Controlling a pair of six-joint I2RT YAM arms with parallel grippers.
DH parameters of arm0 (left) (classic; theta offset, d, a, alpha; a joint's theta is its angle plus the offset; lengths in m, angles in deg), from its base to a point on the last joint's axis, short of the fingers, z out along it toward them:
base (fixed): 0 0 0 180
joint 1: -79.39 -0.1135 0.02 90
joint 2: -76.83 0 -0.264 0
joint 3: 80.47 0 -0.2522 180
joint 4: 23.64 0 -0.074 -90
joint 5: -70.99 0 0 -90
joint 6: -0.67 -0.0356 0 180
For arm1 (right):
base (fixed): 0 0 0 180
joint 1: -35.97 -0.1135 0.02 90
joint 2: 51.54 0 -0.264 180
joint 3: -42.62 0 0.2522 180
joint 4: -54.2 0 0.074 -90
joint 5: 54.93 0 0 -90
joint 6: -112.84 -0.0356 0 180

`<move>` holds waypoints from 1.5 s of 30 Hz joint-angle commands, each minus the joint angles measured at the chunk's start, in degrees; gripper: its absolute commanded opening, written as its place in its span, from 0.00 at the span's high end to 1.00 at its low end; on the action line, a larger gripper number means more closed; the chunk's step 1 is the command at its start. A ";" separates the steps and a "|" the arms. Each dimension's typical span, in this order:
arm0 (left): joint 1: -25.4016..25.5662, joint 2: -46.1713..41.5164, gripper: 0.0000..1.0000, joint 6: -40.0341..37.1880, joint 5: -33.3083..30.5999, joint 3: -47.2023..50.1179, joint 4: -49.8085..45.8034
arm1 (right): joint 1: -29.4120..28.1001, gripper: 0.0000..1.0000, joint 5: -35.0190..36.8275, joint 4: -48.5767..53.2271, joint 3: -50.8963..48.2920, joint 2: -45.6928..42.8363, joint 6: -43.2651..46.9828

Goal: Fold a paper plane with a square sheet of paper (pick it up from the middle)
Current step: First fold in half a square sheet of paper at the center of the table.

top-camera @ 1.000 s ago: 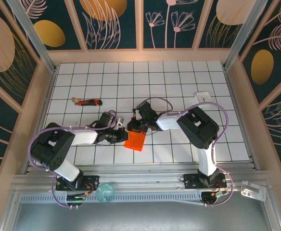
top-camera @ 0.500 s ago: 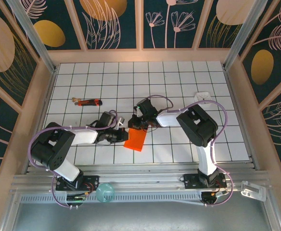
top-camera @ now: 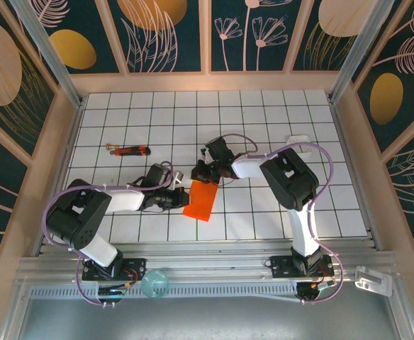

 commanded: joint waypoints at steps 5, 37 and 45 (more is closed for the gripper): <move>0.11 4.08 1.00 -2.05 -7.50 4.24 -13.24 | 4.97 1.00 14.38 3.43 3.69 5.43 2.40; 0.66 2.23 1.00 1.96 -7.44 2.35 -11.57 | 2.07 1.00 2.87 -3.14 -6.06 -9.05 5.35; 0.63 1.76 1.00 2.16 -7.12 1.85 -11.78 | -1.09 1.00 3.17 -5.19 -4.18 -2.30 2.66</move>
